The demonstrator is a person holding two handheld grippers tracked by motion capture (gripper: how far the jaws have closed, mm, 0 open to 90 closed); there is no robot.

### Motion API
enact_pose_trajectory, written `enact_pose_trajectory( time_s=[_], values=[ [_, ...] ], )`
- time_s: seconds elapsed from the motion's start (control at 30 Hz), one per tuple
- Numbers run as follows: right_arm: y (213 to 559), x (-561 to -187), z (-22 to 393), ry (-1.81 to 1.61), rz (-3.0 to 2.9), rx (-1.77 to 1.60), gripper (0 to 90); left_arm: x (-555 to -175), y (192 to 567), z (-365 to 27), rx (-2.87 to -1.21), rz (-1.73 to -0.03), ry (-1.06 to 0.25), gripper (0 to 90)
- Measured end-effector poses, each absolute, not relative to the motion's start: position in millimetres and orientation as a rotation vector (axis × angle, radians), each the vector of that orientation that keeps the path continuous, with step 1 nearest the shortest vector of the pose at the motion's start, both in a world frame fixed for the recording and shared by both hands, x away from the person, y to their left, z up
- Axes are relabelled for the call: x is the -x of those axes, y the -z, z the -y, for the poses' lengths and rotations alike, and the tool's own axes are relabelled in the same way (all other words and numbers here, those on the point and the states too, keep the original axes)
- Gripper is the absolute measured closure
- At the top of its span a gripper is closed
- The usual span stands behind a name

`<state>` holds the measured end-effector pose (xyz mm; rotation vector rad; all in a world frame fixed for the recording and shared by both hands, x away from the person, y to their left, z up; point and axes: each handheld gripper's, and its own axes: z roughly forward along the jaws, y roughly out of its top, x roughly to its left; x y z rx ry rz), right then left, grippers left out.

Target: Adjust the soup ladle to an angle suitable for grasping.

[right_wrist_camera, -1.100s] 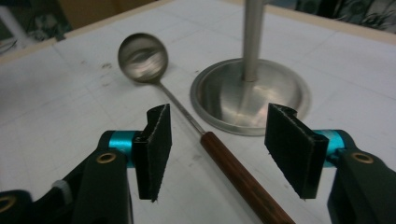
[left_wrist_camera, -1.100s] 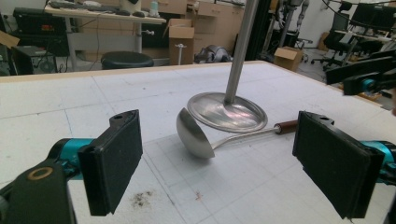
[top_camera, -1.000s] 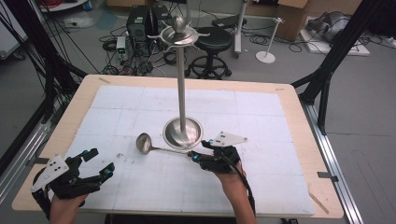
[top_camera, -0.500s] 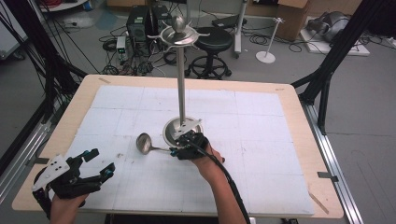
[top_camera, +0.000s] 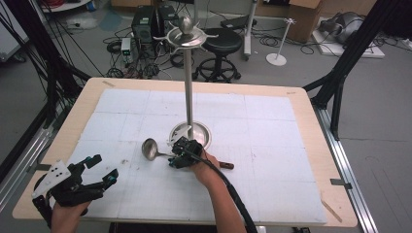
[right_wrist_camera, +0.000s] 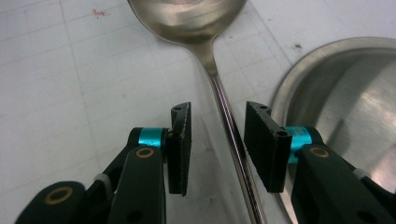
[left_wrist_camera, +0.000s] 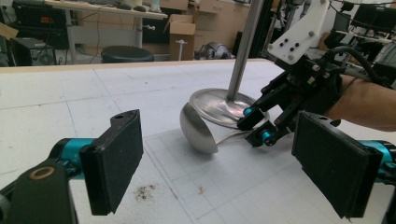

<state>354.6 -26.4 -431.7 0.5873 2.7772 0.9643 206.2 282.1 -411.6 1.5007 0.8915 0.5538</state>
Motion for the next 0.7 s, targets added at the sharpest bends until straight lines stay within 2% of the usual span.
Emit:
enact_pose_trajectory(
  time_s=[0.27,0.37,0.7],
  values=[
    [431.9,-361.9,21.3,-0.982,-2.809,-0.554,72.3,-206.1,411.9,-285.5,-1.490,-0.903,-0.551,16.9],
    [431.6,-362.5,22.2,-0.991,-2.816,-0.547,80.1,-206.1,411.8,-285.7,-1.487,-0.905,-0.550,16.9],
    [430.5,-357.2,19.7,-0.992,-2.867,-0.482,84.4,-205.7,411.8,-287.2,-1.480,-0.912,-0.548,17.0]
  ],
)
